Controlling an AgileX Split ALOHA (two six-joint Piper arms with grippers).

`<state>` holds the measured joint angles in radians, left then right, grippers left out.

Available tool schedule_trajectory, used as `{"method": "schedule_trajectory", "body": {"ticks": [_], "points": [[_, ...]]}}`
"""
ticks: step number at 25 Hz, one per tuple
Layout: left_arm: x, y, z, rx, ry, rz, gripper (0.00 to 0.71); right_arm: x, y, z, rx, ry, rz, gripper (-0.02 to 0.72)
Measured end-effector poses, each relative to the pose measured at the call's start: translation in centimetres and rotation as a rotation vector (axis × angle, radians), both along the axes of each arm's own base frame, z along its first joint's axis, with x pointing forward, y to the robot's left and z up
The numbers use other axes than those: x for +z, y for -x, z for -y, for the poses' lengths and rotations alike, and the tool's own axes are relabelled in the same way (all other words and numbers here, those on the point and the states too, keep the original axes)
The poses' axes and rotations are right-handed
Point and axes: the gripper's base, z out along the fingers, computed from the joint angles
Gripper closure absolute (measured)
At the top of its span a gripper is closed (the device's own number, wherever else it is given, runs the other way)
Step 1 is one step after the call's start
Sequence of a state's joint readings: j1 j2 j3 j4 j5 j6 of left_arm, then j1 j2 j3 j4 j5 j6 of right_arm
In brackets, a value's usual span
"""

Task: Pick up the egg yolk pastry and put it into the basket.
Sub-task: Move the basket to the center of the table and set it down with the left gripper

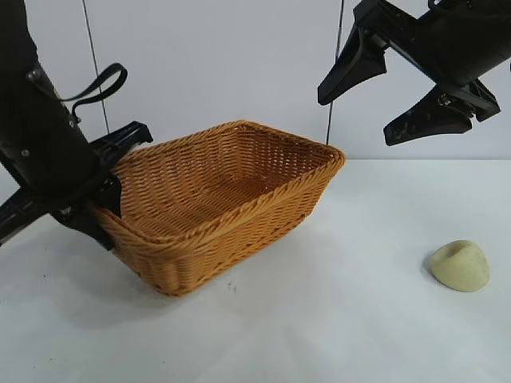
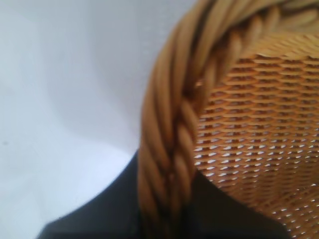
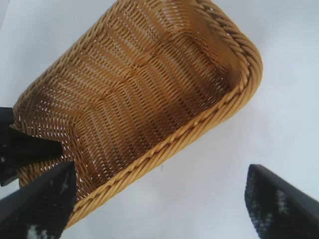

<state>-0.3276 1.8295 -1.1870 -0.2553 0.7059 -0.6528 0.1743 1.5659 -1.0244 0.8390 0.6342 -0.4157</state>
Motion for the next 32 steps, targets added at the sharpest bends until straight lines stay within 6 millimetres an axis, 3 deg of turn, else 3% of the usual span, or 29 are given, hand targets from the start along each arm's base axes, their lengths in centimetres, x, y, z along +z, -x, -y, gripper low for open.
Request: {"method": "schedule_trajectory", "body": {"ticks": [10,16,26,32], "points": [[-0.5,-3.6,2.0,-0.432,-0.039,-0.048,0.627,0.0,0.0,0.0,0.002,0.000,-0.001,0.047],[-0.5,-4.0,2.5,-0.435,-0.004,-0.035,0.627,0.0,0.0,0.0,0.002,0.000,-0.001,0.047],[-4.5,-4.8,2.1,-0.424,-0.025,-0.103,0.627,0.0,0.0,0.0,0.002,0.001,-0.001,0.047],[-5.1,-5.0,2.0,-0.423,-0.028,-0.109,0.623,0.0,0.0,0.0,0.002,0.001,-0.001,0.047]]}}
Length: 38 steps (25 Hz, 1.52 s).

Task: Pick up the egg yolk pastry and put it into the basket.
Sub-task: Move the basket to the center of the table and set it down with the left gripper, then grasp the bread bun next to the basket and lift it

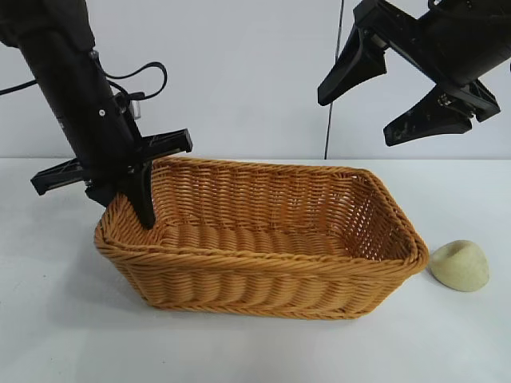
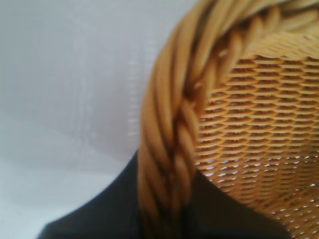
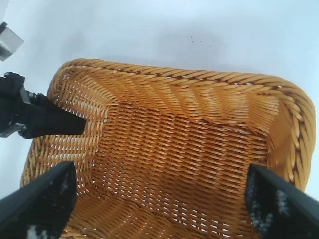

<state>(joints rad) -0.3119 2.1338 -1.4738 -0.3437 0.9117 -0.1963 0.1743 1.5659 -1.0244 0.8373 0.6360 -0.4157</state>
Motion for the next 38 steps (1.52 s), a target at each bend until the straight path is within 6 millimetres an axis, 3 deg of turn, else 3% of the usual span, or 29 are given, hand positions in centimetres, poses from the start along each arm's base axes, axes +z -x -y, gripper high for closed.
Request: {"method": "schedule_trajectory", "body": {"ticks": [3,8,11,15,22,27,30,38], "points": [[0.0,0.0,0.0,-0.001,0.000,0.000,0.552,0.0,0.0,0.0,0.000,0.000,0.000,0.047],[0.1,0.0,0.0,-0.003,0.000,-0.005,0.203,0.0,0.0,0.0,0.000,0.000,0.000,0.047],[0.4,0.0,0.1,-0.013,0.001,-0.024,0.119,0.0,0.0,0.0,0.000,0.000,0.000,0.047],[2.3,-0.4,0.3,-0.035,0.012,-0.015,0.095,0.0,0.0,0.0,0.000,0.000,0.000,0.047],[9.3,-1.6,-0.5,-0.130,-0.088,0.140,0.091,0.0,0.0,0.0,0.000,0.000,0.000,0.047],[10.9,-2.4,-2.3,-0.166,-0.240,0.191,0.091,0.0,0.0,0.0,0.000,0.000,0.000,0.047],[11.0,-3.0,-4.3,-0.136,-0.266,0.191,0.091,0.0,0.0,0.0,0.000,0.000,0.000,0.047],[11.0,-4.3,-13.1,0.031,-0.275,0.167,0.091,0.0,0.0,0.0,0.000,0.000,0.000,0.047]]}}
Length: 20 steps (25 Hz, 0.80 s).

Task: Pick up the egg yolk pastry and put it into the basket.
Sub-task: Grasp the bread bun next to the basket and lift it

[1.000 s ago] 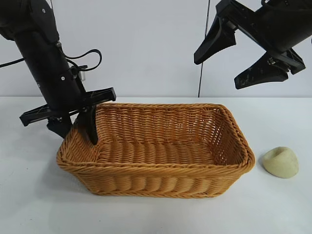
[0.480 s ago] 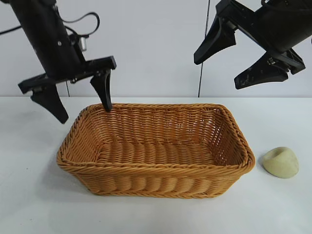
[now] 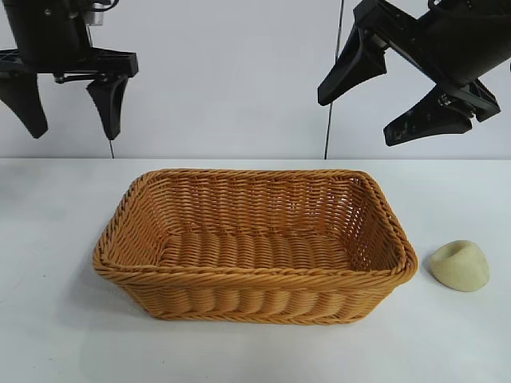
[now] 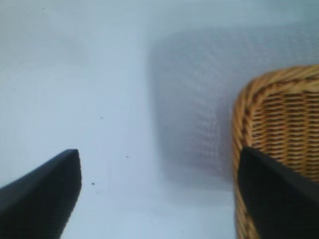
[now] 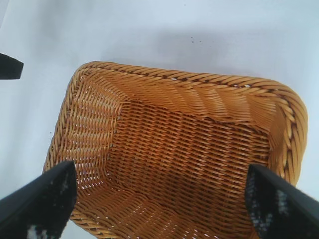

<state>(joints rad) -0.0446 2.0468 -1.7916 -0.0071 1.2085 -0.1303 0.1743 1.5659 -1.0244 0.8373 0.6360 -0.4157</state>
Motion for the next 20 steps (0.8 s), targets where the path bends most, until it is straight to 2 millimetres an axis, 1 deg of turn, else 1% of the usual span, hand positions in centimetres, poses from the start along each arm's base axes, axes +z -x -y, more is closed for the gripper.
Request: {"method": "schedule_trajectory", "body": {"ticks": [2,3,7,10,12,14,15,18,20], "points": [[0.0,0.0,-1.3,0.032,0.022,0.000,0.091,0.0,0.0,0.0,-0.001,0.000,0.002,0.047],[0.0,0.0,-1.5,0.035,0.029,0.000,0.091,0.0,0.0,0.0,-0.002,0.001,0.002,0.047],[0.3,0.9,-1.5,0.022,0.047,-0.011,0.092,0.0,-0.1,0.0,-0.006,0.002,0.007,0.047],[0.8,2.4,-1.5,0.017,0.050,-0.022,0.092,0.0,-0.1,0.0,-0.007,0.002,0.007,0.047],[1.6,3.9,-1.5,0.011,0.049,-0.023,0.093,0.0,-0.1,0.0,-0.007,0.002,0.007,0.047],[2.1,5.8,-1.5,-0.002,0.047,-0.035,0.093,0.0,-0.1,0.0,-0.007,0.002,0.007,0.047],[2.6,6.8,-1.5,-0.012,0.045,-0.029,0.094,0.0,-0.1,0.0,-0.007,0.002,0.007,0.047],[3.6,10.3,-1.4,-0.037,0.040,-0.029,0.094,0.0,-0.1,0.0,-0.007,0.002,0.007,0.047],[4.4,13.0,-1.4,-0.042,0.039,-0.018,0.094,0.0,-0.1,0.0,-0.007,0.002,0.007,0.047]]}}
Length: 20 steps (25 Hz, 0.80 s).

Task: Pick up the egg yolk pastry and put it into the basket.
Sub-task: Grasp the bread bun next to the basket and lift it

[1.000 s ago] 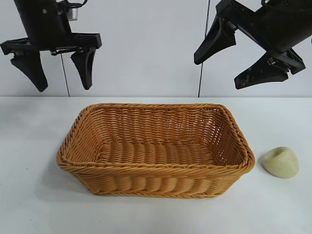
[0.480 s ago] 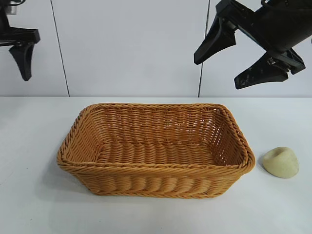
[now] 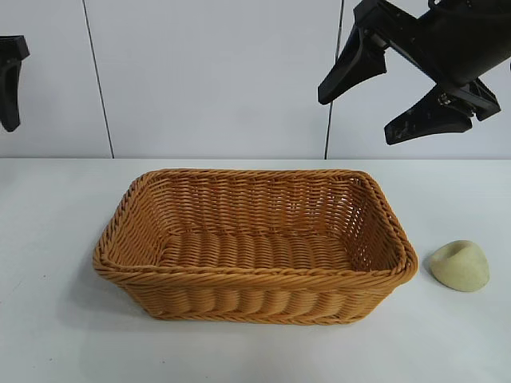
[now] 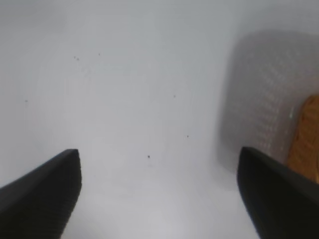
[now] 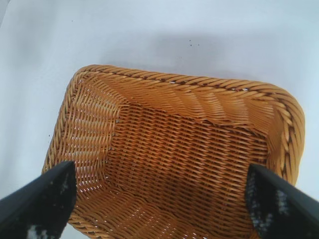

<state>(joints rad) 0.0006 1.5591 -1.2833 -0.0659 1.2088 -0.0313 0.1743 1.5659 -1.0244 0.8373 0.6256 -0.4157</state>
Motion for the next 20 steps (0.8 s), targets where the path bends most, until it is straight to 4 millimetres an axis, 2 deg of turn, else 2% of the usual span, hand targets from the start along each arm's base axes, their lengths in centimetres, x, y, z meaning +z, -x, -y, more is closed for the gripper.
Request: {"method": "schedule_trajectory", "body": {"ticks": [6,11,15,20], "points": [[1.1,8.3,0.0,-0.002,-0.001,0.051,0.094,0.0,0.0,0.0,0.000,0.000,0.000,0.047],[-0.1,15.1,0.0,-0.003,-0.002,0.105,0.094,0.0,0.0,0.0,0.000,0.000,0.000,0.047],[-1.2,19.2,0.0,0.003,-0.003,0.273,0.094,0.0,0.0,0.0,0.000,0.000,0.000,0.047],[-2.1,23.4,0.0,0.006,-0.004,0.471,0.094,0.0,0.0,0.0,0.001,0.000,-0.001,0.047]]}}
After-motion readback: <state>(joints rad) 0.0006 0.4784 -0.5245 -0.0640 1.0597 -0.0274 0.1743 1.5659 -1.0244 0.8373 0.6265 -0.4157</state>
